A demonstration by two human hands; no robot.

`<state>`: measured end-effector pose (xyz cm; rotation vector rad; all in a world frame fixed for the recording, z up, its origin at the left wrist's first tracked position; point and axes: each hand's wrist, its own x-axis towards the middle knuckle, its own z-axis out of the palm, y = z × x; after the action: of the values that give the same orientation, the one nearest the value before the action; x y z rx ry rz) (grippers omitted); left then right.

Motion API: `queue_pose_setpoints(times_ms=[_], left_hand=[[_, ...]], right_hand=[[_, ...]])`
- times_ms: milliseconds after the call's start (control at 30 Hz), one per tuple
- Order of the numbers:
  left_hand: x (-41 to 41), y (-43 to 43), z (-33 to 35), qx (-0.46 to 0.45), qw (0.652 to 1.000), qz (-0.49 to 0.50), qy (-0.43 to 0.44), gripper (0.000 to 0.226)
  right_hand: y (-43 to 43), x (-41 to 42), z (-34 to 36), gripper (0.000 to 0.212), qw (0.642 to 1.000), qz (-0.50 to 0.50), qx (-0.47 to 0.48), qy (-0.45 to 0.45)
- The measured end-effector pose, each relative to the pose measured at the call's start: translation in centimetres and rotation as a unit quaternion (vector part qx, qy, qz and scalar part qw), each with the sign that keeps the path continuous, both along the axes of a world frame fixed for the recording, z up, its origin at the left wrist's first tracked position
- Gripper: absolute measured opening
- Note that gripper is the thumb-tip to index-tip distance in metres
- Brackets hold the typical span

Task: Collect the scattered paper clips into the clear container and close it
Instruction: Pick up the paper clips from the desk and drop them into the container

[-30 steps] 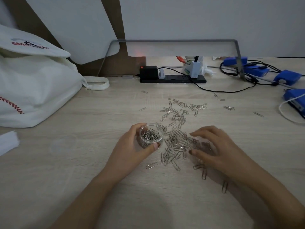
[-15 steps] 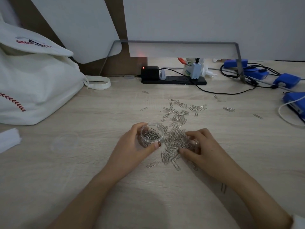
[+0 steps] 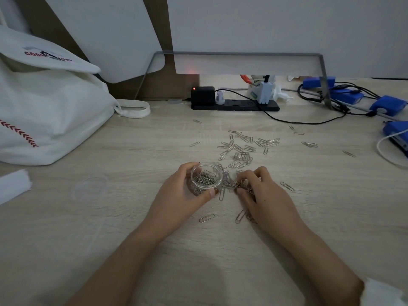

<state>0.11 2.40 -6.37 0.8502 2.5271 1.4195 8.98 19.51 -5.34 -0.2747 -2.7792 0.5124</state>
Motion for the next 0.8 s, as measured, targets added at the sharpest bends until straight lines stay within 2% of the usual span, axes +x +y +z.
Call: queue_pose_setpoints(times_ms=[133,367,600,800], left_hand=[[0.0,0.0,0.0,-0.001,1.000,0.002,-0.002,0.060],[0.1,-0.1,0.2,-0.001,1.000,-0.002,-0.002,0.057],[0.1,0.0,0.2,-0.002,1.000,-0.001,-0.002,0.061],[0.2,0.0,0.3,-0.002,1.000,-0.001,0.001,0.062]], right_hand=[[0.2,0.0,0.1,0.017,1.000,-0.012,-0.002,0.000],[1.1,0.0,0.2,0.011,0.997,-0.023,-0.070,0.005],[1.6,0.4,2.0,0.007,0.967,-0.037,-0.249,0.046],[-0.5,-1.6,4.3,0.010,0.953,0.005,-0.296,0.065]])
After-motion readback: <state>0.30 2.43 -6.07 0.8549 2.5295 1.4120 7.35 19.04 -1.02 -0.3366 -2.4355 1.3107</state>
